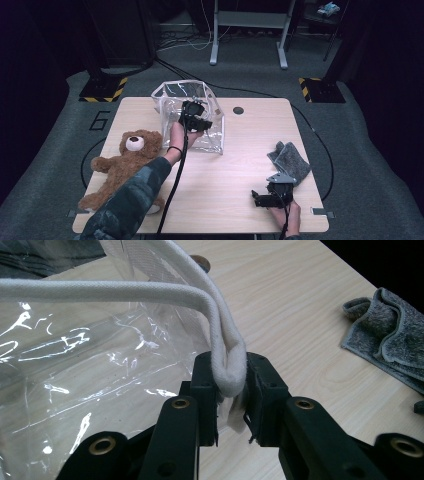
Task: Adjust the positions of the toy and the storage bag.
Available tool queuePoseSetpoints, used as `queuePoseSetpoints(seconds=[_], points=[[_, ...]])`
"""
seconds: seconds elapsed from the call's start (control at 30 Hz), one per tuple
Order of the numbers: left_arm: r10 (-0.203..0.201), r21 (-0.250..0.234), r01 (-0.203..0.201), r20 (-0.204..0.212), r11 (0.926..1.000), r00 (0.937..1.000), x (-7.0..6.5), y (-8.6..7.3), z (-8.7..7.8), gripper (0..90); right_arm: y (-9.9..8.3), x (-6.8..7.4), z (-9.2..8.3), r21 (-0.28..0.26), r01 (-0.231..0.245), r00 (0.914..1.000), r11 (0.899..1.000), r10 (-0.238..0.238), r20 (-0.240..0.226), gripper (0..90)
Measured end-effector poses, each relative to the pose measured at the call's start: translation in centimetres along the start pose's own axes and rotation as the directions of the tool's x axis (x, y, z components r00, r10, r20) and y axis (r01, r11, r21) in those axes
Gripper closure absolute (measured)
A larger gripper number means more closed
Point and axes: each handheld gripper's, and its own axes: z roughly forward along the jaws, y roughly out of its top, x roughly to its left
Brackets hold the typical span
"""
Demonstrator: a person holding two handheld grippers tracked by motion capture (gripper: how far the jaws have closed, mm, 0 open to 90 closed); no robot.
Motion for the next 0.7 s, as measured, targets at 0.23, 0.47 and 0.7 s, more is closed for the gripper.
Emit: queuePoseSetpoints(seconds=[0.23,0.47,0.7], points=[[-0.013,-0.004,0.013,-0.004,0.9999,0.9999,-1.0,-0.1,0.2,76.1,0.0,0.0,0.0,-0.003,-0.005,1.0,1.0,0.005,0.005,0.5],[-0.028,-0.01,0.028,0.019,0.9996,0.9994,-1.9,-0.1,0.4,76.0,0.0,0.0,0.0,-0.003,-0.006,1.0,1.0,0.006,0.002,0.5],[-0.003,-0.004,0.004,0.038,1.0,0.9993,-3.5,0.0,0.7,75.3,0.0,0.0,0.0,-0.002,-0.001,1.0,1.0,0.001,0.004,0.5]])
